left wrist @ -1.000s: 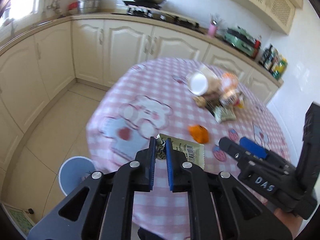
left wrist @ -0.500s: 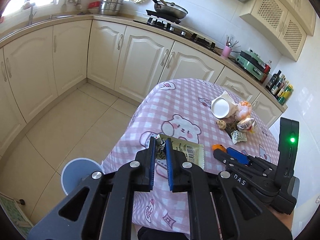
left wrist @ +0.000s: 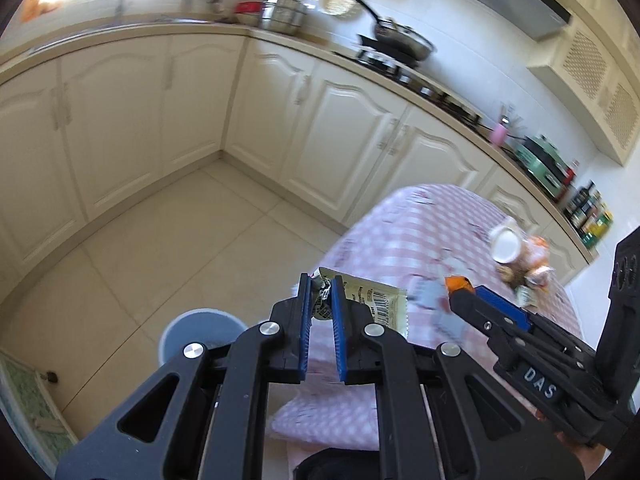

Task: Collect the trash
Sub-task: 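Carry the wrapper and orange peel over the bucket and open both tools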

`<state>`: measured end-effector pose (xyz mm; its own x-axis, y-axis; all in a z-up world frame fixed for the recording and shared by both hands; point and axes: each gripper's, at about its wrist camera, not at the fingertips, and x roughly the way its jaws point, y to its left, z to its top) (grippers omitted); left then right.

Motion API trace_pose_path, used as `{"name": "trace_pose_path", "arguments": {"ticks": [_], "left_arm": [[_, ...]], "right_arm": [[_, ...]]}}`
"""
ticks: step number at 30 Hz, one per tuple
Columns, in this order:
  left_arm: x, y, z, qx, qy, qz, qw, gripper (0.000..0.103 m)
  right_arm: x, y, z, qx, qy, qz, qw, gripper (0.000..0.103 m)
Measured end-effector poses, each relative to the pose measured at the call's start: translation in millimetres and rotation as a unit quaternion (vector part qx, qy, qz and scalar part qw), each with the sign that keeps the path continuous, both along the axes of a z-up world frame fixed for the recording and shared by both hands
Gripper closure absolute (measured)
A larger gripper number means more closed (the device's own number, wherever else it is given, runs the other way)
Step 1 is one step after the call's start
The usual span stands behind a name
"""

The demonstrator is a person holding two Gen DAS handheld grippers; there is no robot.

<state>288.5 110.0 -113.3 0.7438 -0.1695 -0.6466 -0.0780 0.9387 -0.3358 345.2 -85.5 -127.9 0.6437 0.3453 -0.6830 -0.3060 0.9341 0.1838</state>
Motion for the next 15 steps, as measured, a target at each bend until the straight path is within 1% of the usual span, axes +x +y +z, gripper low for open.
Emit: {"name": "trace_pose_path", "arguments": {"ticks": [5,8,10,13,15], "left_arm": [[-1.0,38.6,-14.4,0.003,0.017,0.040,0.9990,0.094],[3.0,55.7,-24.6,0.004,0.030,0.059,0.9978,0.094],[7.4,65.6,-32.9,0.002,0.039,0.070,0.9968,0.094],[14.8,71.2,-39.6,-0.002,0.045,0.074,0.9962,0.094],[22.6,73.9,-44.7,-0.014,0.049,0.073,0.9960,0.090]], "right_arm": [[6.7,60.4,-11.0,0.001,0.013,0.051,0.999,0.070],[12.7,83.6,-18.6,0.003,0.019,0.069,0.997,0.070],[16.8,95.9,-24.7,0.005,0.021,0.075,0.997,0.070],[25.0,105.1,-30.7,0.006,0.023,0.075,0.997,0.070],[31.5,108.9,-34.8,0.006,0.026,0.073,0.997,0.070]]}}
